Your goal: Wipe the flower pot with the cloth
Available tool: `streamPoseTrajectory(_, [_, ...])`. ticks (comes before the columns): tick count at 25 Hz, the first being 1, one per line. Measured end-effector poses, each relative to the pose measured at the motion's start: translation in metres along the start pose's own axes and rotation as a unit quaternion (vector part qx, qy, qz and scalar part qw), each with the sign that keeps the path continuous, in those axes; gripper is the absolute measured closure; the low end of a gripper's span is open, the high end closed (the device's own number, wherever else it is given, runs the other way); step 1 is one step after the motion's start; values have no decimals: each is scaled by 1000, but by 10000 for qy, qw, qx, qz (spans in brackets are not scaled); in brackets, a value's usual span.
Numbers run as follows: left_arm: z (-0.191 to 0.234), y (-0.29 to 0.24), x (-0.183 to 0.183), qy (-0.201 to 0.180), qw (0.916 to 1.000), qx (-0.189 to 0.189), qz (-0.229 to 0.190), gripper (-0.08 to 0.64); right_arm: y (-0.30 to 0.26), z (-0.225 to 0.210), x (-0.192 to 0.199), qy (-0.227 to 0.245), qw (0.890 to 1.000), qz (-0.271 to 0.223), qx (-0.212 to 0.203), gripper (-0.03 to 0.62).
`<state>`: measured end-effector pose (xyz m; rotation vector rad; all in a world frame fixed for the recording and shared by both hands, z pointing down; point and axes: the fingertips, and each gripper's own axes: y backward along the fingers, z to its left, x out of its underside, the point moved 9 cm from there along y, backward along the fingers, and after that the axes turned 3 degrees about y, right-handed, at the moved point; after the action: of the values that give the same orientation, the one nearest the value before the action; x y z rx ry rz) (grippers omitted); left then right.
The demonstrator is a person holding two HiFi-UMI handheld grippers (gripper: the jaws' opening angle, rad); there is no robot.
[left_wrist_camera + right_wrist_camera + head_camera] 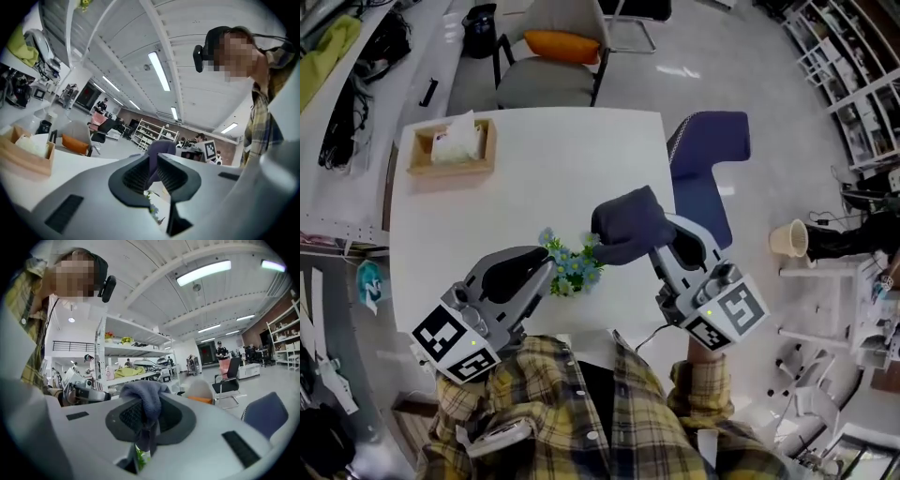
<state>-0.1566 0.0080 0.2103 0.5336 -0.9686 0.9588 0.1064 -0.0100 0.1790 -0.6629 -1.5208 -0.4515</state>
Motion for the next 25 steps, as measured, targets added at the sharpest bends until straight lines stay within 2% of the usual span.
streamPoseTrajectory(4, [-20,-4,-9,-558,9980,-308,4,549,10,29,-11,22,9998,-198,-64,568])
streamPoseTrajectory(7, [-37,-6,-10,-765,9963,-397,33,552,22,44,-16,148,9997,-161,-118,568])
streamPoseTrajectory(16, [-64,-9,-9,-1055,9929,-522,173,552,37,58,-31,369,9982,-313,-353,568])
streamPoseTrajectory(25, [-67,-6,-10,-1124,9919,-592,72,552,36,61,-31,295,9985,-336,-316,568])
